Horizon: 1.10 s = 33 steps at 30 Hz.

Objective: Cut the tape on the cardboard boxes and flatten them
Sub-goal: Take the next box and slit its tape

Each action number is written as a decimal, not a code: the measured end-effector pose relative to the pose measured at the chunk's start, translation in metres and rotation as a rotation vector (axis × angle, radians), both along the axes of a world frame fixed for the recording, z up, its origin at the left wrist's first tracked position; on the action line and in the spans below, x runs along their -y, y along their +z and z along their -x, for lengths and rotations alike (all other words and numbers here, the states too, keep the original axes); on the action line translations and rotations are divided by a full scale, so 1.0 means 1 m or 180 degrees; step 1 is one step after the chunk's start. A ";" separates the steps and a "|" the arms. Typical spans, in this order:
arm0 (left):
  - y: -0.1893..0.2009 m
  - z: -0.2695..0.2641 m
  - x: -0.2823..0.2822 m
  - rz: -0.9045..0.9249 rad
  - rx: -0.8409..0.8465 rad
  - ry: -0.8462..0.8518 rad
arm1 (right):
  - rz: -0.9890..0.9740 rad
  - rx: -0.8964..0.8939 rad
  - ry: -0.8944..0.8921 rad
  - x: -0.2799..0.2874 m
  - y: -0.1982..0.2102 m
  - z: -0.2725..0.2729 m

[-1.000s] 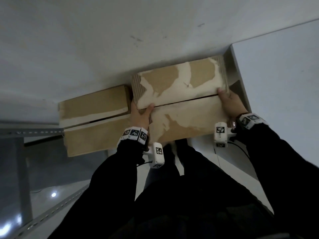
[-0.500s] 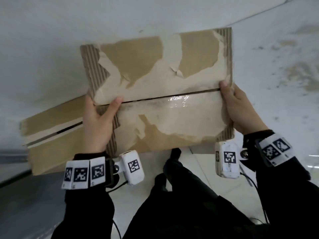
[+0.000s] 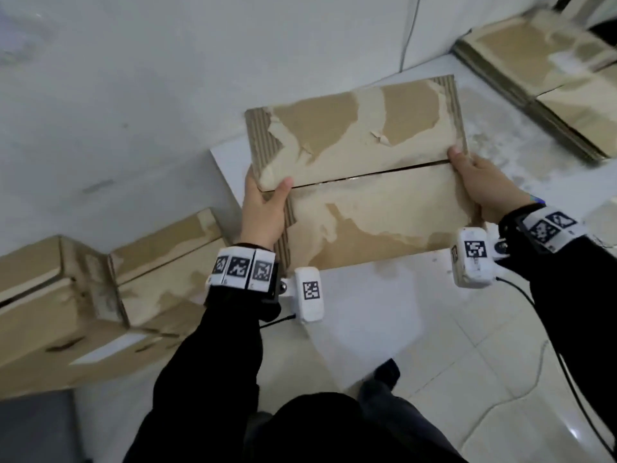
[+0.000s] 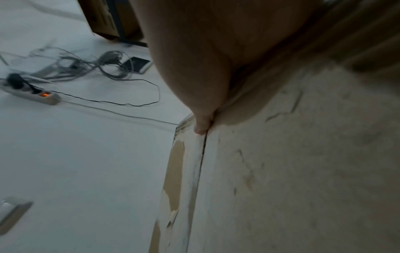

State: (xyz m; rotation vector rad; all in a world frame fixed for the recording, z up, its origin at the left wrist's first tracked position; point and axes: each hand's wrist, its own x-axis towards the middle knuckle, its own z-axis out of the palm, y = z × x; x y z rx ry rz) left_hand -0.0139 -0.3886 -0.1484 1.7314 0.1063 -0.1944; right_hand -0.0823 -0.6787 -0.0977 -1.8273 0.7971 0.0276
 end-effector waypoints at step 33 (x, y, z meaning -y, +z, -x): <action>0.031 0.066 0.303 -0.2797 -0.0704 -0.1727 | -0.0989 0.0190 0.0522 0.226 -0.057 -0.067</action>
